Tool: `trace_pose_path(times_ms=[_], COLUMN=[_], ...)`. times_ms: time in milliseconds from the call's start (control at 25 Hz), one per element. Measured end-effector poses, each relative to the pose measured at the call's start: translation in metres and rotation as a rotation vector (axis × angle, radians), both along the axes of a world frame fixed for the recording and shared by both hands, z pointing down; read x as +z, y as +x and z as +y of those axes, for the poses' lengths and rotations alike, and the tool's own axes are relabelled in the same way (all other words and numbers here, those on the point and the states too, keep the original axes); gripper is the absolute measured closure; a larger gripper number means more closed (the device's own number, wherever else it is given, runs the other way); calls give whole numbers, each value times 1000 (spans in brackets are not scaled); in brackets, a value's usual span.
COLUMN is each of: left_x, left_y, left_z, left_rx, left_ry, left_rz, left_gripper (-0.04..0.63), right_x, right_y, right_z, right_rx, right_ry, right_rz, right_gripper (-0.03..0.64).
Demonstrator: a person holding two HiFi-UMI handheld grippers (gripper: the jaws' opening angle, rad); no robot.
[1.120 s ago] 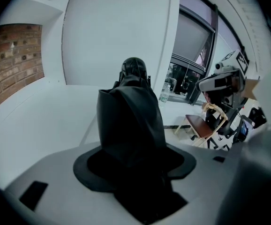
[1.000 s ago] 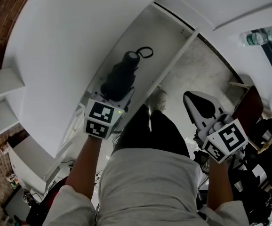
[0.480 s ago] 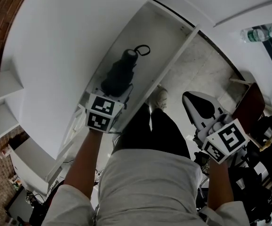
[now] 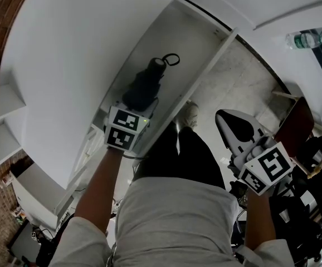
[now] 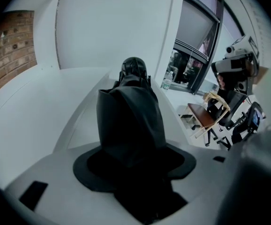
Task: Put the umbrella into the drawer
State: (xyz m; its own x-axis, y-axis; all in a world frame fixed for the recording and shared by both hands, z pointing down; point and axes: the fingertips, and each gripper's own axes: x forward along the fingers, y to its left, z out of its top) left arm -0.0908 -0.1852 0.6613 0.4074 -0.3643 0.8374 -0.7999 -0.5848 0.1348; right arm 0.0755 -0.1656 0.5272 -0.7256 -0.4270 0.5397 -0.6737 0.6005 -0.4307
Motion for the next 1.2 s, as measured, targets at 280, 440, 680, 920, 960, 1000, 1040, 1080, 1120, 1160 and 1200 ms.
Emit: trace_pose_path(times_ms=[280, 440, 680, 920, 960, 1000, 1040, 1080, 1120, 1160, 1200], left_x=[19, 27, 36, 44, 45, 46, 47, 49, 50, 52, 53], left_y=[0, 0, 6, 10, 11, 12, 13, 13, 14, 15, 16], left_z=[1, 0, -4, -8, -8, -9, -10, -10, -11, -12, -12], left_rx=[10, 4, 16, 26, 28, 30, 32, 34, 37, 40, 43], left_ry=[-31, -50, -67, -79, -82, -84, -86, -88, -91, -93, -97], left_rz=[-16, -22, -28, -33, -33, -34, -34, -35, -35, -36, -37], left_gripper=[321, 321, 321, 320, 319, 320, 319, 319, 319, 319, 319], right_x=[4, 7, 12, 18, 19, 19, 20, 21, 21, 22, 23], right_y=[-4, -5, -6, -5, -5, -4, -4, -3, -3, -2, -2], right_z=[-2, -2, -2, -2, -1, -1, -1, -1, -2, -2, -3], right_rx=[2, 6, 11, 25, 27, 29, 30, 32, 34, 37, 40], right_ry=[-11, -20, -31, -47, -50, -53, -55, -56, -57, -58, -60], right_rz=[-7, -8, -16, -24, -24, -24, -25, -26, -26, -25, -24], right_gripper=[589, 589, 589, 589, 589, 589, 589, 589, 589, 589, 589])
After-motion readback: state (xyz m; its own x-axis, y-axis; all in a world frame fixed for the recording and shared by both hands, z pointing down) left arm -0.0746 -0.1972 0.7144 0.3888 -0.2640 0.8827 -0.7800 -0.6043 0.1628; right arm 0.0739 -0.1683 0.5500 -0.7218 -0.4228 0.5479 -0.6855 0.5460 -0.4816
